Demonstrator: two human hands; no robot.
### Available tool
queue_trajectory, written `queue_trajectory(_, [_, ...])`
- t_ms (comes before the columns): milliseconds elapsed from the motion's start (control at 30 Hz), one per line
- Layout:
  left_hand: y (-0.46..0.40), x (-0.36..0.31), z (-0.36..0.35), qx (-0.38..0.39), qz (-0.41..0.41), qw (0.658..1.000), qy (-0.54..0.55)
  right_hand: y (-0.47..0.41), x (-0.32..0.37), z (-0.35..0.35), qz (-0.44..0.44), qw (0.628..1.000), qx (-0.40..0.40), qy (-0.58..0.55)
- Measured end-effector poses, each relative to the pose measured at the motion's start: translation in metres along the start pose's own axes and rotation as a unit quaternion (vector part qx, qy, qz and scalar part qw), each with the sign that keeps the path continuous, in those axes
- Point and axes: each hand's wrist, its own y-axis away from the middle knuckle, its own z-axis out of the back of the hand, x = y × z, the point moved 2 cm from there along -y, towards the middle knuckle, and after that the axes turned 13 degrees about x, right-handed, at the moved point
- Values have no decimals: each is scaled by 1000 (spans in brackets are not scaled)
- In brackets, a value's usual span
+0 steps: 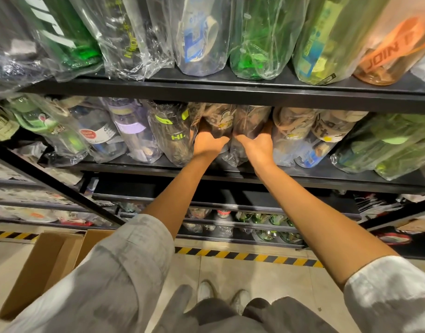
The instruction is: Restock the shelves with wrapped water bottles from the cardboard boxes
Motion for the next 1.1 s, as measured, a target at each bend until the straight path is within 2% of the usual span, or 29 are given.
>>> queue_trajectory(133, [-1,3,10,45,4,999,16,5,2,2,11,1000,-3,6])
queue_trajectory(400, [-17,15,22,88,-14,996,-30,11,6,2,15,1000,-8,7])
queue_trajectory(533, [-24,20,26,140,-16,990,-31,15,6,5,19,1000,-9,7])
queue_trajectory(733, [-19,19,32,201,-68,976,-43,12,-2,6,27,999,-12,11])
queue_trajectory(1100, [-14,17,34,228,-77,971,3,11,-7,10,23,1000,7,-2])
